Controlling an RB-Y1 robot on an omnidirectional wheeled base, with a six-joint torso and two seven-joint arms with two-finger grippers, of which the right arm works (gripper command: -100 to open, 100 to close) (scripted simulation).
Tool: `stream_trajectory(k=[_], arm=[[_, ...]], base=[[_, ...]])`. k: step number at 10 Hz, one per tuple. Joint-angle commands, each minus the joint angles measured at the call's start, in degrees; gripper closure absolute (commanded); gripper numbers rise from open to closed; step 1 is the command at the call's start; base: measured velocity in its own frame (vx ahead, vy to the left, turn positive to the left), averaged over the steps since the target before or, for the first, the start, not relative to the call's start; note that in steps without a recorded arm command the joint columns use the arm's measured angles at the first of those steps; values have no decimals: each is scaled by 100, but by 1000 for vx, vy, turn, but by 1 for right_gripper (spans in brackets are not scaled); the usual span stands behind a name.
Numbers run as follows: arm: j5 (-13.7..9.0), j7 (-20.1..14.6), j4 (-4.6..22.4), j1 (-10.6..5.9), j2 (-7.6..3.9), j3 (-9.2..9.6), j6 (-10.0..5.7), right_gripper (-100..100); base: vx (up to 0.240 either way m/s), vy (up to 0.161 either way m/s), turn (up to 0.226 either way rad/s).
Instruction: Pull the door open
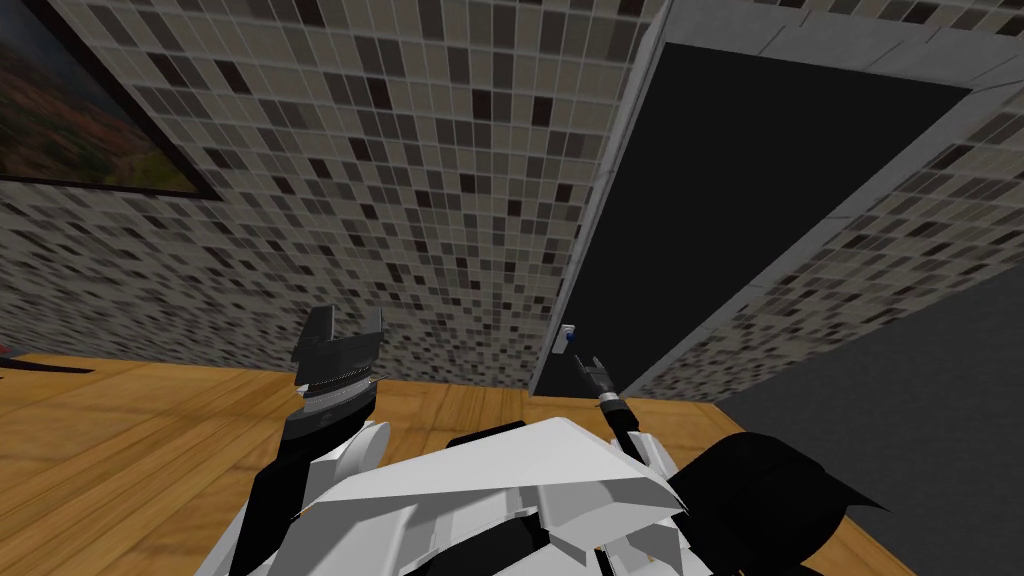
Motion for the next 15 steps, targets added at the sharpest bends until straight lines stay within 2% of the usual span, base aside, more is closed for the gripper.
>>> stream_trajectory(k=[1,2,3,6,10,11,12,15], arm=[[172,198,-43,108,50,-52,-21,-100],[97,125,-8,63,29,-38,-27,-100],[99,187,26,21,-22,-39,11,-100],[84,245,85,-65,-56,-32,83,-100],[62,326,168,-184,-7,-23,183,-100],[65,309,156,-164,-23,-26,161,-100],[65,309,156,-164,-23,-26,161,100],[65,309,156,-164,-23,-26,161,100]], base=[[-55,50,-40],[-26,23,-13],[87,3,32],[155,-53,31],[185,-52,27],[83,-18,12],[-10,1,-4],[-24,7,3]])
